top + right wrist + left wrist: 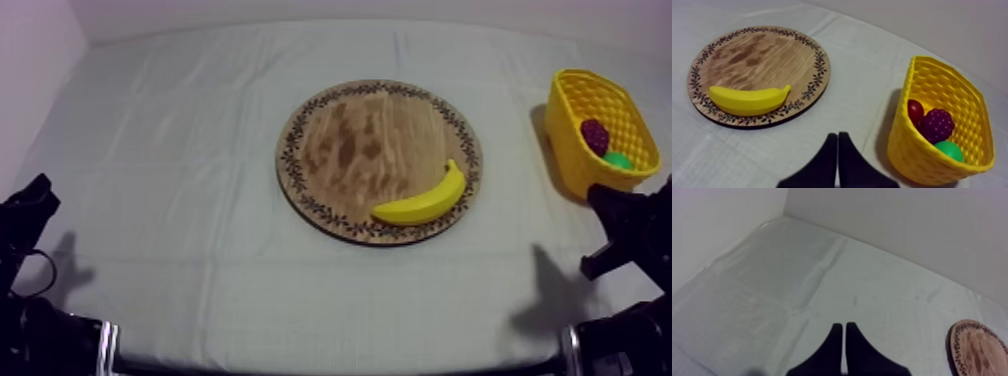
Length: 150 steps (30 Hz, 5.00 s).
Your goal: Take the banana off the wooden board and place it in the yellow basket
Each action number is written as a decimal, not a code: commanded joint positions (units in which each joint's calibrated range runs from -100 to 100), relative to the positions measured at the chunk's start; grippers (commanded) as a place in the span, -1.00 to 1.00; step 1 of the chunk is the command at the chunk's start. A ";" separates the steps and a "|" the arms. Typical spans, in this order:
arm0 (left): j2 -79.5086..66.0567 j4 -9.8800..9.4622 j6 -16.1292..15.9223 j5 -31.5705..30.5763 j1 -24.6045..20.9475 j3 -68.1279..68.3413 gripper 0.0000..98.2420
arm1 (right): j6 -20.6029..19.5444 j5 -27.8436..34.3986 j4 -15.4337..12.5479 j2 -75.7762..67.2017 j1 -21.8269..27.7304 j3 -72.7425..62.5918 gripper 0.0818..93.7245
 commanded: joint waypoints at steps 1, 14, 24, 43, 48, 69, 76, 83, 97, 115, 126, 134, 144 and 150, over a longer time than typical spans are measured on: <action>0.02 -0.01 0.01 -0.01 -0.02 0.03 -1.00 | 0.04 0.02 -0.03 -0.03 -0.01 0.05 -0.99; 0.02 -0.01 0.01 -0.01 -0.02 0.03 -1.00 | 0.01 0.02 -0.03 -0.03 -0.01 0.05 -0.99; 0.02 -0.01 0.01 -0.01 -0.02 0.03 -1.00 | -6.61 1.30 0.20 -0.03 -3.74 -0.15 -0.99; 0.02 -0.01 0.01 -0.01 -0.02 0.03 -1.00 | -8.12 0.86 -0.18 -1.91 -22.19 -0.46 -0.99; 0.02 -0.01 0.01 -0.01 -0.02 0.03 -1.00 | -5.58 -3.34 -0.83 4.30 -21.87 -1.27 -0.99; 0.02 -0.01 0.01 -0.01 -0.02 0.03 -1.00 | -10.26 20.68 4.86 59.76 -19.63 -57.00 -0.99; 0.02 -0.01 0.01 -0.01 -0.02 0.03 -1.00 | -8.42 30.90 5.56 73.72 -19.25 -71.19 -0.99; 0.02 -0.01 0.01 -0.01 -0.02 0.03 -1.00 | -4.60 36.73 5.48 79.60 -19.18 -76.30 -0.99; 0.02 -0.01 0.01 -0.01 -0.02 0.03 -1.00 | 30.56 46.66 5.70 81.39 -19.91 -80.40 -0.99; 0.02 -0.01 0.01 -0.01 -0.02 0.03 -1.00 | 44.35 50.92 5.72 82.45 -20.45 -82.99 -0.56; 0.02 -0.01 0.01 -0.01 -0.02 0.03 -1.00 | 42.25 51.43 7.76 83.78 -20.99 -85.40 0.41; 0.02 -0.01 0.01 -0.01 -0.02 0.03 -1.00 | 39.33 49.87 7.52 86.09 -21.43 -83.93 0.58; 0.02 -0.01 0.01 -0.01 -0.02 0.03 -1.00 | 36.35 38.99 7.64 93.46 -20.93 -74.56 0.59; 0.02 -0.01 0.01 -0.01 -0.02 0.03 -1.00 | 35.40 33.96 7.68 98.87 -20.90 -70.67 0.58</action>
